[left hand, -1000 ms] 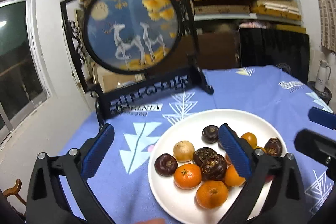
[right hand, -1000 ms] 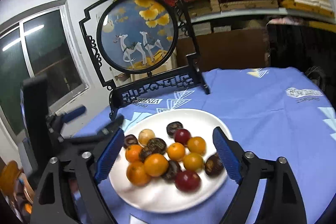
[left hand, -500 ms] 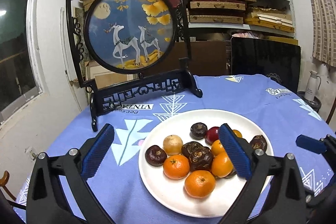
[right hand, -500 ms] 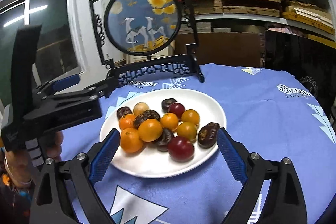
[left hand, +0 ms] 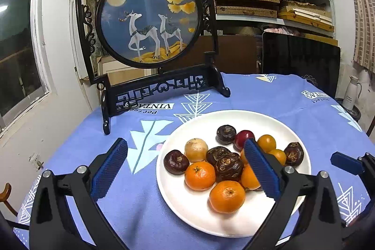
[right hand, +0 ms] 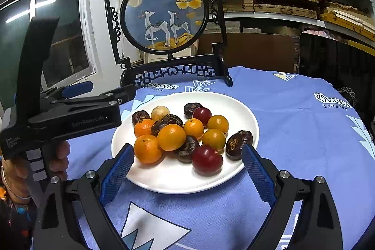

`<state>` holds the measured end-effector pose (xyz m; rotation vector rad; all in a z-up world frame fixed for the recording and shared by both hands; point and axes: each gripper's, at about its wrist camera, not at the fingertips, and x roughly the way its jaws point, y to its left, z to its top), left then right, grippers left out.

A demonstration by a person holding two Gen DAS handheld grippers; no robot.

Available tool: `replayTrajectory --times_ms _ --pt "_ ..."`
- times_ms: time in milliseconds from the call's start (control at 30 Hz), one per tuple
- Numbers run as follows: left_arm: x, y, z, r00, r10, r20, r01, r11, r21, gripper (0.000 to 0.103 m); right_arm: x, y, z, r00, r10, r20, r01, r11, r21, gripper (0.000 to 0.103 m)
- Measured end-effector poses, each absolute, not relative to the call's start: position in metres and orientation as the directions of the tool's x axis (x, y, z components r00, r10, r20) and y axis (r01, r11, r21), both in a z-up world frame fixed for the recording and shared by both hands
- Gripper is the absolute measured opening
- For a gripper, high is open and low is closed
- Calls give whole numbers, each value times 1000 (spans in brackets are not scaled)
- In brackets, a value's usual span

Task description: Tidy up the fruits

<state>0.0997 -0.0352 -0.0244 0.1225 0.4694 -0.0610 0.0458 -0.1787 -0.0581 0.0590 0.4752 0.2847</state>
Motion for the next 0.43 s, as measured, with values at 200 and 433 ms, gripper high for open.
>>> replayTrajectory --times_ms 200,433 --pt "101 -35 -24 891 -2 -453 60 992 115 97 45 -180 -59 851 288 -439 -259 958 126 93" --pt "100 -30 -20 900 12 -435 32 995 92 97 47 -178 -60 845 289 -449 -262 957 124 94"
